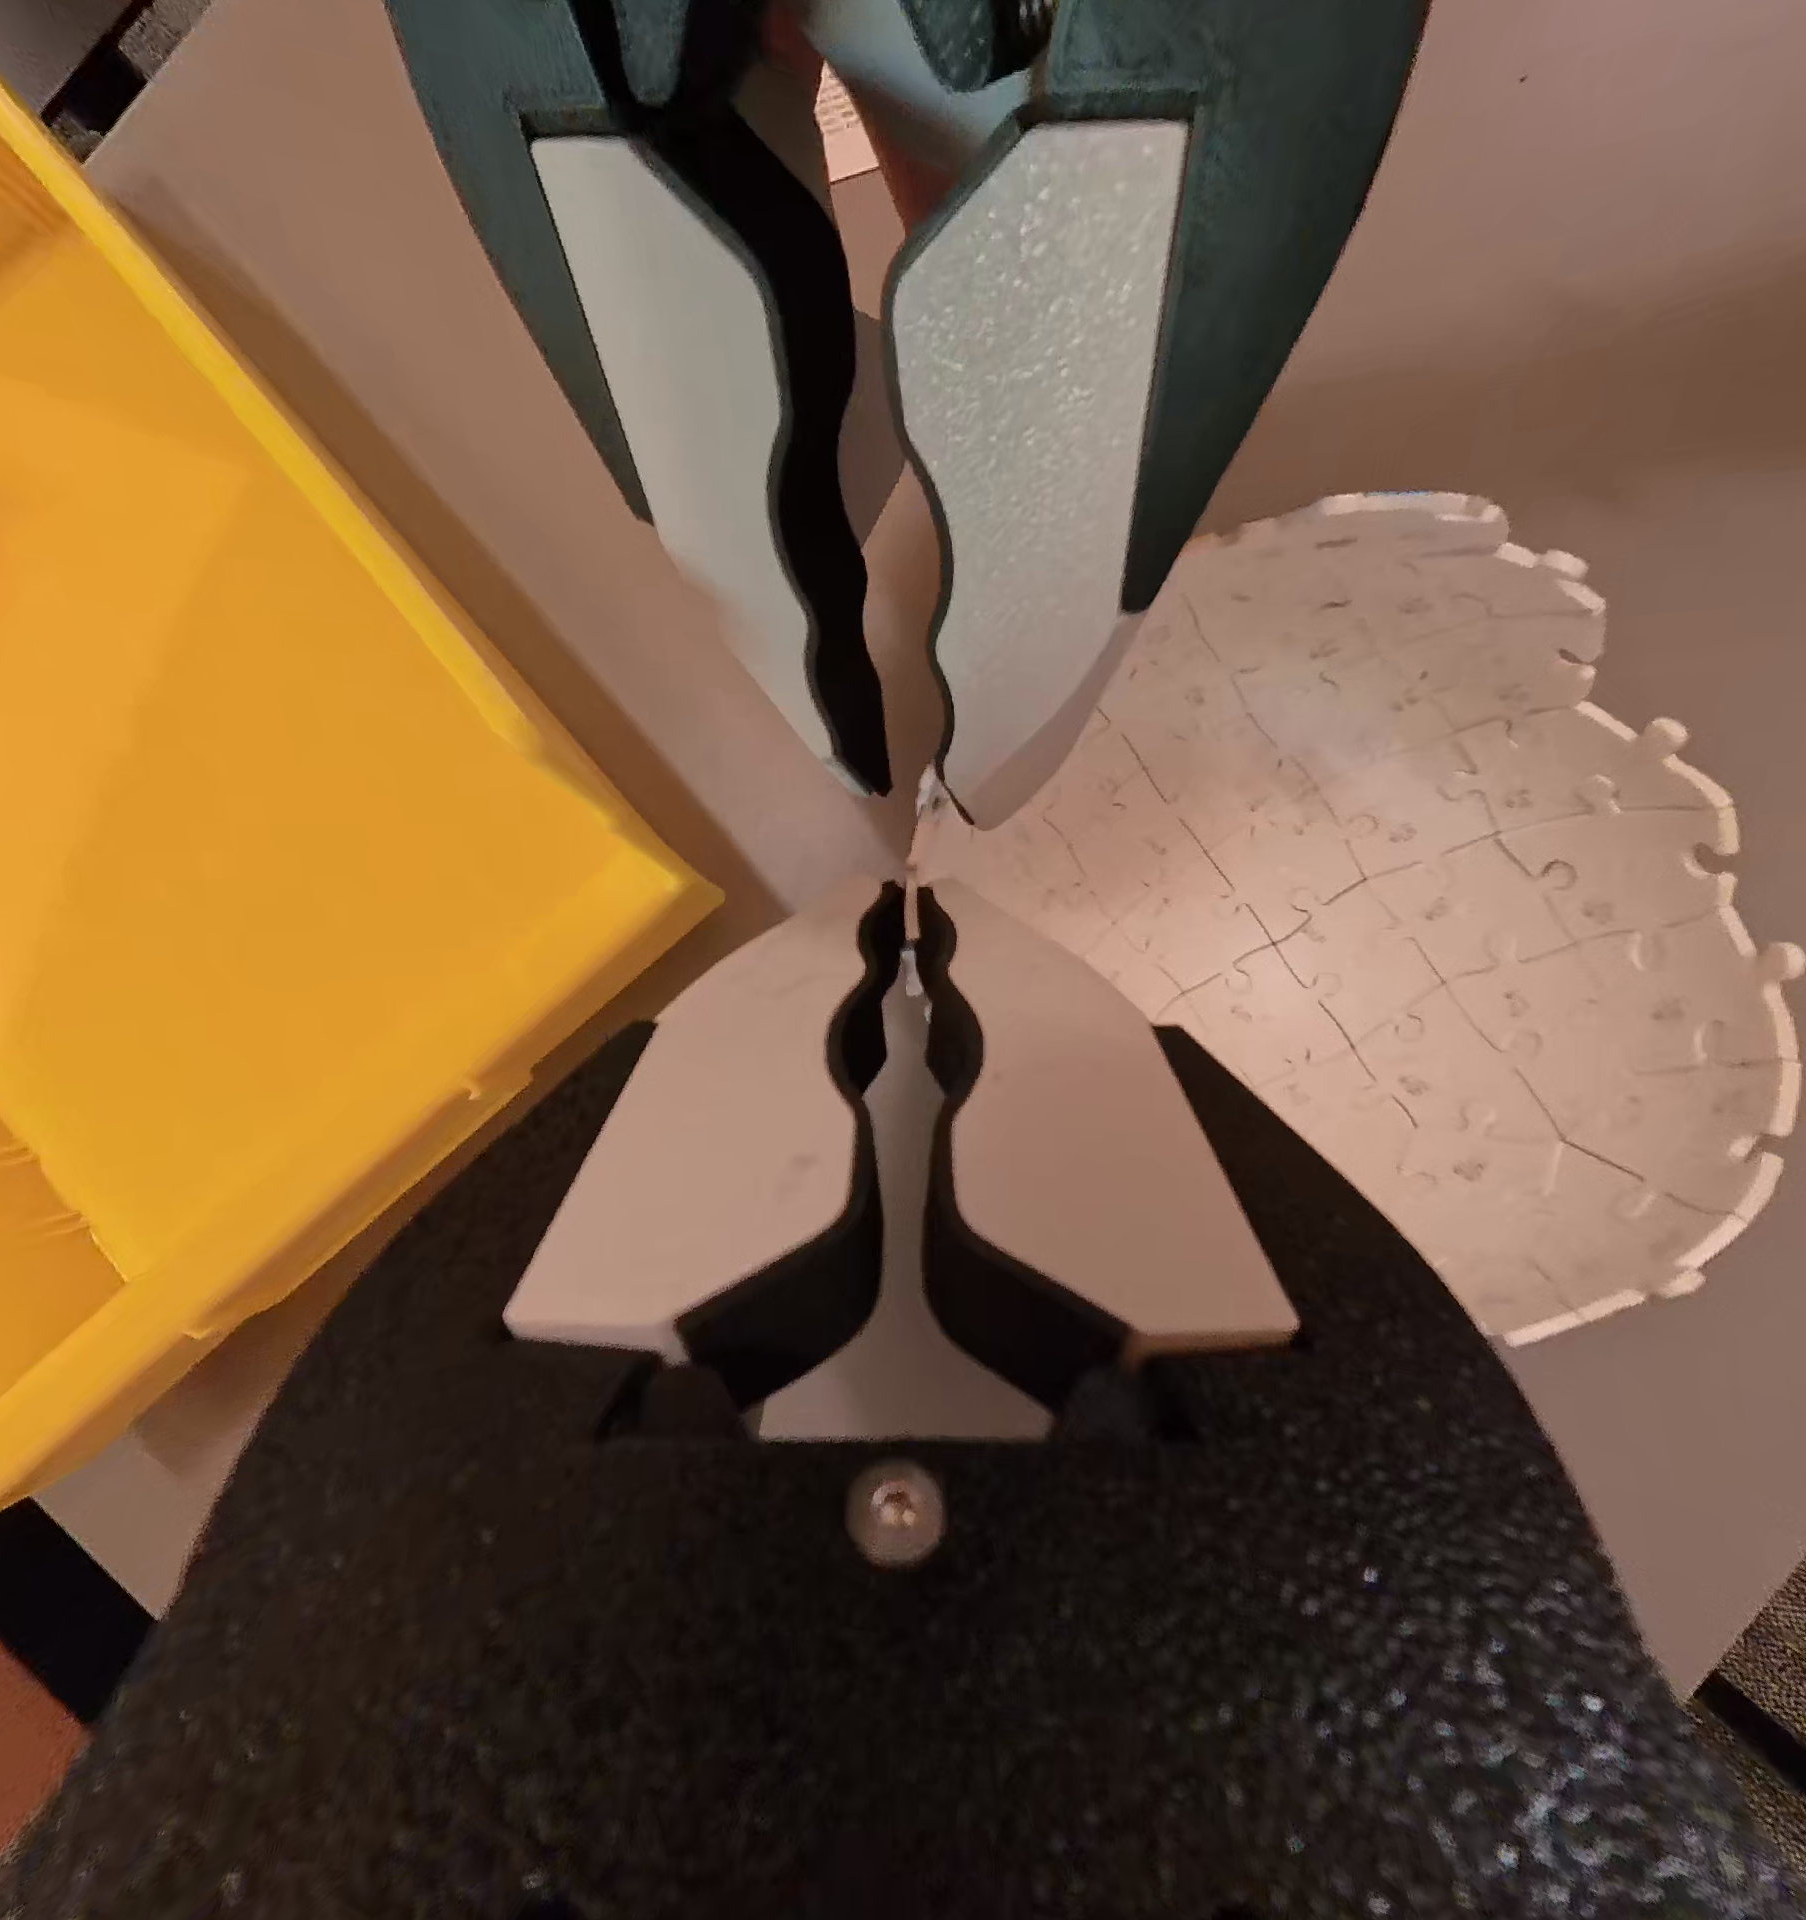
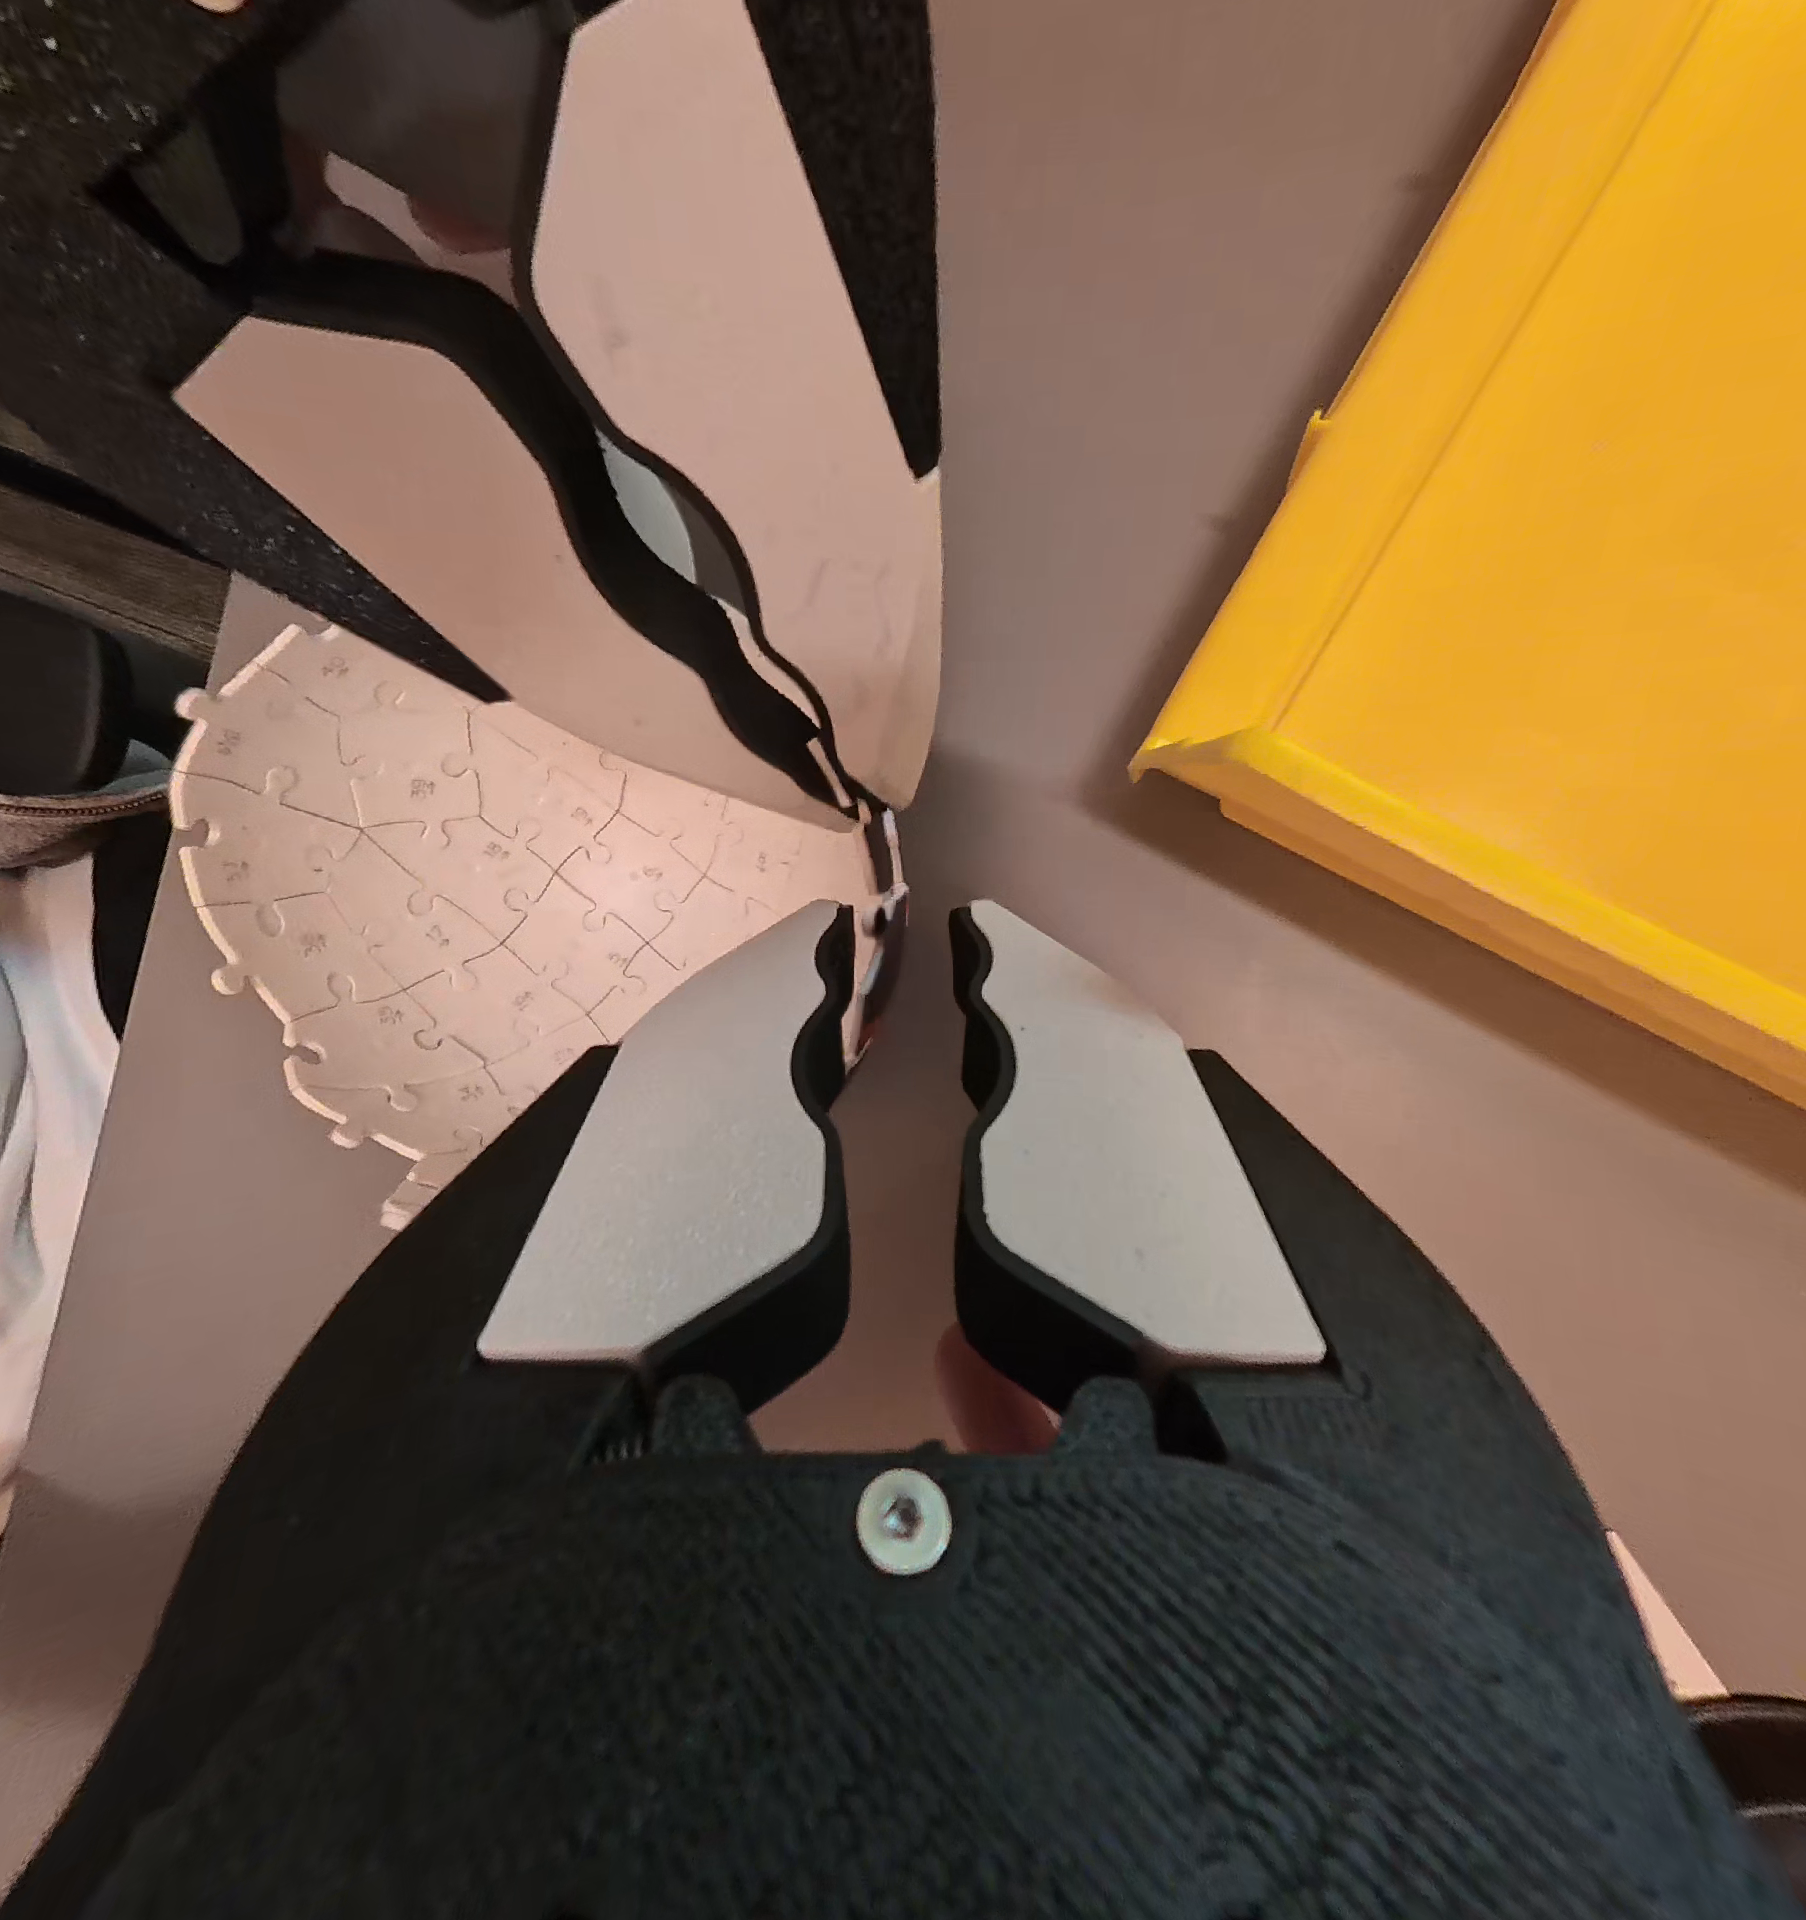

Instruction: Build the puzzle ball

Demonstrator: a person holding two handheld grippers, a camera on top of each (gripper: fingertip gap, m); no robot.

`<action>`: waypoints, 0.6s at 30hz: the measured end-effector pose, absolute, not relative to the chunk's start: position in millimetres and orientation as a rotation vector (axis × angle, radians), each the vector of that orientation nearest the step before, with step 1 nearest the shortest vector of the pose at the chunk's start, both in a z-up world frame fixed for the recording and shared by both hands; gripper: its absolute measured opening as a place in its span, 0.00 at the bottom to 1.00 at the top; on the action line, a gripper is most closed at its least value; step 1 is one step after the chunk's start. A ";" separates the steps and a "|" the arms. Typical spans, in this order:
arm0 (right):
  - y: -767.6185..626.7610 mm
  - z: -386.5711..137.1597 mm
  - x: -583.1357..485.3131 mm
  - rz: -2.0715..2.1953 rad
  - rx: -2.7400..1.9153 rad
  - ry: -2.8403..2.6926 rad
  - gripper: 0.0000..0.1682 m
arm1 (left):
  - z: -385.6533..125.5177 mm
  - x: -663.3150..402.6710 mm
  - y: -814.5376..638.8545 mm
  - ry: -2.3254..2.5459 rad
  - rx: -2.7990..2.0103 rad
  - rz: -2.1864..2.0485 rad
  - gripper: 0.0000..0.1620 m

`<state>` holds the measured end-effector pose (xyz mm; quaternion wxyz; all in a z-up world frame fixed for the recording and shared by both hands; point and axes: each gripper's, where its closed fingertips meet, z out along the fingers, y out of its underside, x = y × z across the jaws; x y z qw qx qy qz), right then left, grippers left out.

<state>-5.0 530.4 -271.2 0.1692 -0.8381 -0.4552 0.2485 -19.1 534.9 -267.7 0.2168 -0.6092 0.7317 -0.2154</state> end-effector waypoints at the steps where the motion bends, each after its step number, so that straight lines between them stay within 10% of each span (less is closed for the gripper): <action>1: 530.2 -270.1 -5.5 0.709 -2.378 -1.300 0.11 | -268.1 -19.6 535.2 2.026 -1.690 -0.595 0.01; 18: 539.8 -270.7 -12.4 0.661 -2.374 -1.394 0.09 | -274.3 -26.0 540.8 1.995 -1.767 -0.578 0.01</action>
